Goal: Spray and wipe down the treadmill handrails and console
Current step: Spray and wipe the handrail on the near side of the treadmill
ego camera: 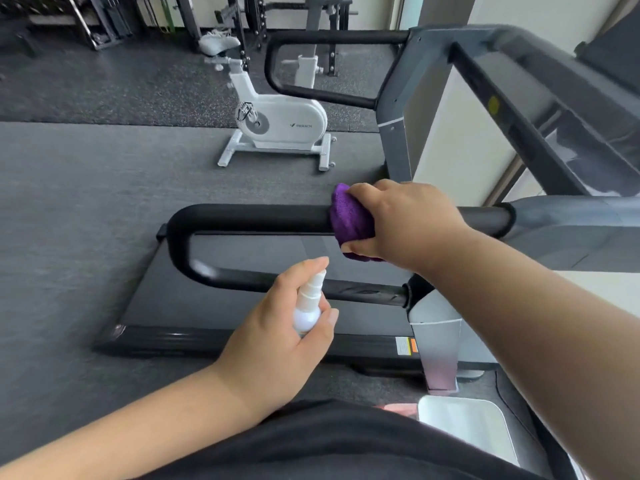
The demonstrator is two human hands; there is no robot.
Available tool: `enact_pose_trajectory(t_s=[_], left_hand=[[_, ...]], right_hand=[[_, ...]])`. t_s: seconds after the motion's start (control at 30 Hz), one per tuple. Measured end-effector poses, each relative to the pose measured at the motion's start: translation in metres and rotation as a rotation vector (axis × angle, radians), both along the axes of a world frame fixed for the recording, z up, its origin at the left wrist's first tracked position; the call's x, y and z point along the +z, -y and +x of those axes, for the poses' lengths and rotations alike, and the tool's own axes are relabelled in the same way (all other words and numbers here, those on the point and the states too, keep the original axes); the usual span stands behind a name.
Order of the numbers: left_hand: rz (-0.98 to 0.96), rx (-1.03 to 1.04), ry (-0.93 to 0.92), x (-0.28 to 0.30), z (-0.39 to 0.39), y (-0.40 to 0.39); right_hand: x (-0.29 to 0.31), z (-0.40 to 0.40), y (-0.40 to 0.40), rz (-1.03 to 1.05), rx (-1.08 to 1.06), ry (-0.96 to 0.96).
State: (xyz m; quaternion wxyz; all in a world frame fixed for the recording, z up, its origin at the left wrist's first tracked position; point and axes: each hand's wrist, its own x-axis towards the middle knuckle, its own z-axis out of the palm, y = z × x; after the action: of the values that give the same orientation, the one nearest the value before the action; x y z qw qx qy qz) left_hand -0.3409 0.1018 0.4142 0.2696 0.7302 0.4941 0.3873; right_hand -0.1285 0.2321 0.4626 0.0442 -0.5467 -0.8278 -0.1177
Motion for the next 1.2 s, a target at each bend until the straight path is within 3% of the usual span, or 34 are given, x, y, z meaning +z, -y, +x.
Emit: enact_pose_trajectory(t_s=[0.67,0.97,1.2], left_hand=[[0.054,0.033,0.058,-0.005,-0.153,-0.027],[0.011,0.003,0.121,-0.021,-0.227,-0.03],[0.044,-0.089,0.148,-0.023,-0.276,-0.033]], right_hand=[[0.001,-0.215,-0.017,-0.067,0.1,0.073],[-0.01,-0.317,-0.026,-0.111,0.24,0.479],[-0.09,-0.364,-0.012,-0.153,0.285,0.608]])
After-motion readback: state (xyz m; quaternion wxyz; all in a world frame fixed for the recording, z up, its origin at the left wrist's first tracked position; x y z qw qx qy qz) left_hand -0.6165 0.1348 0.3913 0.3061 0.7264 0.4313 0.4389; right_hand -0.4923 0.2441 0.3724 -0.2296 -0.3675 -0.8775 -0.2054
